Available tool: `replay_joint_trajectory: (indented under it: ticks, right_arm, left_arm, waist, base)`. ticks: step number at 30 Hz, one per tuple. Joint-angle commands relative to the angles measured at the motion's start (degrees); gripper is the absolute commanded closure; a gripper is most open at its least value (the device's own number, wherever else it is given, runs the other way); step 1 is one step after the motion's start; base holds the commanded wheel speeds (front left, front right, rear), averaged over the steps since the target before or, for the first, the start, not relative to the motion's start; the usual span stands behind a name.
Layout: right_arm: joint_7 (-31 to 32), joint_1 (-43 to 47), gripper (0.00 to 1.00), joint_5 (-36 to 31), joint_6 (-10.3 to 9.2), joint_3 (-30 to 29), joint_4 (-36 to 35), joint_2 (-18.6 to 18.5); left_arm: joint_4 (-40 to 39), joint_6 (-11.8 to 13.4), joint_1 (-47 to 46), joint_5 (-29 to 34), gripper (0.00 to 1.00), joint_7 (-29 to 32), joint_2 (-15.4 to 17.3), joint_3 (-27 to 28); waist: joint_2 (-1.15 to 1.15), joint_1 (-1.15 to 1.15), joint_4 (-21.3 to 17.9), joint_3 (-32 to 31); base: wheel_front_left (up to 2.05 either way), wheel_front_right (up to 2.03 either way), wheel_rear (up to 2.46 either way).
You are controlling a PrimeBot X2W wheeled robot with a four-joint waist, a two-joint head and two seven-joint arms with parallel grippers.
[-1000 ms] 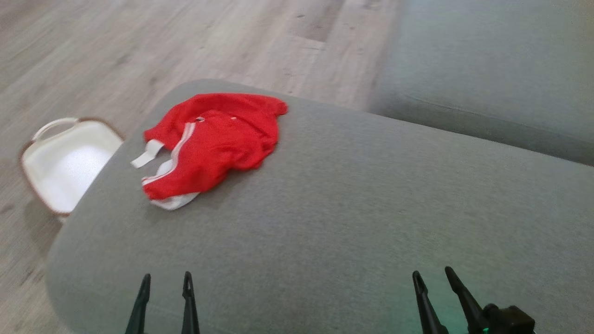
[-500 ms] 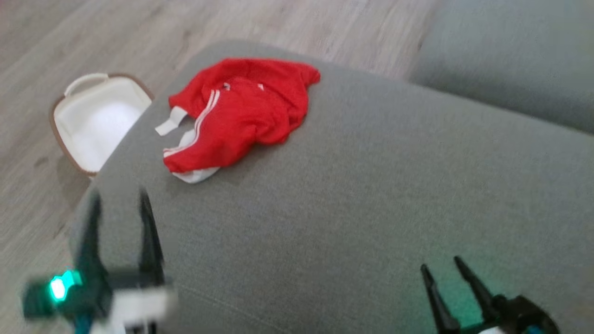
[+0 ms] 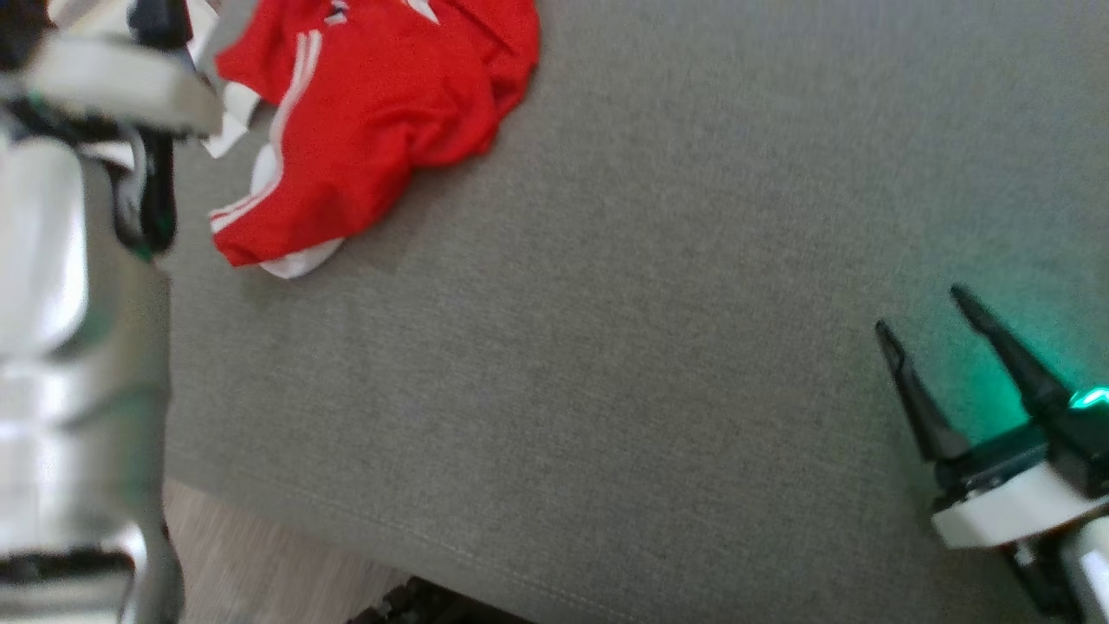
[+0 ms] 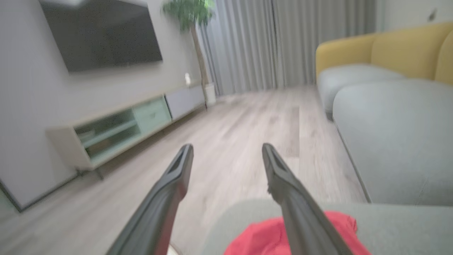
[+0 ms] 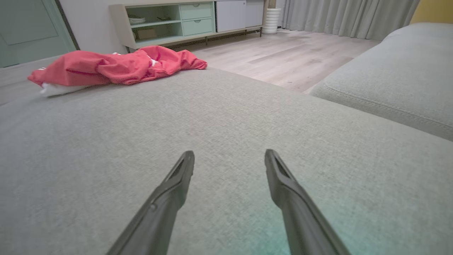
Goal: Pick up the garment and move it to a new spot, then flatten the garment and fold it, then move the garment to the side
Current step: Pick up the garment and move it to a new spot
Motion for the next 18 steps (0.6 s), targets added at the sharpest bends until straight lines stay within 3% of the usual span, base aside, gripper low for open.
replay_joint_trajectory:
  ticks: [1, 6, 16, 17, 18]
  right_arm:
    - [1.26, -0.67, 0.00, 0.12, -0.05, 0.47, -4.11, -2.45]
    - [5.25, -1.32, 0.00, 0.35, -0.05, -0.11, -11.27, -5.52]
    - [8.90, -2.16, 0.00, -0.98, -0.05, -0.06, -17.98, -6.89]
    - [8.94, -2.07, 0.00, -1.07, -0.05, -0.26, -18.11, -6.88]
    - [8.97, -1.98, 0.00, -1.14, -0.05, -0.41, -18.19, -6.83]
  left_arm:
    - [3.92, -0.42, -3.70, -1.15, 0.00, 2.96, 3.23, 2.36]
    - [19.93, -2.57, -11.58, -3.98, 0.00, 8.59, 3.71, 1.92]
    - [38.60, -3.88, -13.10, -7.51, 0.00, 9.16, 1.32, 1.11]
    - [39.55, -4.01, -13.10, -7.75, 0.26, 8.73, 1.12, 0.77]
    - [39.95, -4.09, -13.23, -7.76, 0.79, 7.49, 1.18, 0.36]
  waist:
    - [0.00, -0.03, -1.79, 5.76]
    - [0.00, -0.03, -3.49, 10.02]
    - [0.00, -0.03, -4.99, 14.71]
    - [0.00, -0.03, -5.04, 14.81]
    - [0.00, -0.03, -5.10, 14.85]
  base:
    - [0.00, 0.00, 0.00]
    - [0.00, 0.00, 0.00]
    - [0.00, 0.00, 0.00]
    - [0.00, 0.00, 0.00]
    - [0.00, 0.00, 0.00]
